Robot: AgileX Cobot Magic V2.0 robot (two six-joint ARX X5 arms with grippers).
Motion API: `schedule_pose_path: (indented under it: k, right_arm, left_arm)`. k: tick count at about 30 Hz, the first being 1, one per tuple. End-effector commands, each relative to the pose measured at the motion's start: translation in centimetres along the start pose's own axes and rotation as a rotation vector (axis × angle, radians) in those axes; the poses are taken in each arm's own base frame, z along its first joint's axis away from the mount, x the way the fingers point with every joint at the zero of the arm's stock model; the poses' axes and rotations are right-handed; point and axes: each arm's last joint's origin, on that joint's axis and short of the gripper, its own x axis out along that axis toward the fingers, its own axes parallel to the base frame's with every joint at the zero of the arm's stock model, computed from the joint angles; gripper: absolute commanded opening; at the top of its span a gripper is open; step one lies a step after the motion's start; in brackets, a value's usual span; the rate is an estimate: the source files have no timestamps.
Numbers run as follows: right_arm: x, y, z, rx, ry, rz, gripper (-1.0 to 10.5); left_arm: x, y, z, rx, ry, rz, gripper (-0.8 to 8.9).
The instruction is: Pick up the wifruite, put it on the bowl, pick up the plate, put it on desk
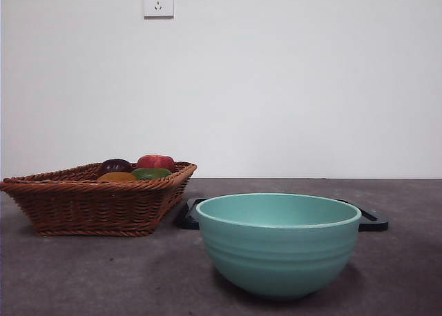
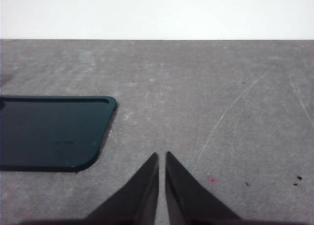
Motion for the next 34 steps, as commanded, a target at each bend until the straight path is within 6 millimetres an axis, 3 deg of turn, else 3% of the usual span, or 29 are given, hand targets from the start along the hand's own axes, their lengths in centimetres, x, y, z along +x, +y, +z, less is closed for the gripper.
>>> schedule_pose_path:
  k: [1,11,15,21,26,34]
  right_arm:
    - [-0.2,0.1,0.8,0.065,-0.027,0.008,0.1]
    - [-2.3,0.9,5.7,0.248,-0.14,0.067,0.1]
    - [-3.1,1.3,7.0,0.339,-0.083,0.108,0.1]
    - [-4.2,2.1,9.2,0.334,-0.01,0.244,0.1]
    - [-5.1,2.4,11.1,0.331,0.074,0.259,0.1]
    - [-5.5,3.1,14.3,0.277,0.233,0.4,0.1]
  left_arm:
    - [-0.2,-0.2,0.6,-0.042,-0.004,-0.031,0.15]
    - [-2.0,-1.2,5.3,-0.246,-0.104,-0.112,0.15]
    - [-3.1,-1.6,7.7,-0.247,-0.081,-0.12,0.15]
    - [-4.2,-2.2,11.3,-0.196,-0.039,-0.157,0.15]
    - [-4.8,-2.7,14.0,-0.196,0.043,-0.216,0.15]
    - [-3.8,-3.8,16.7,-0.209,0.185,-0.402,0.15]
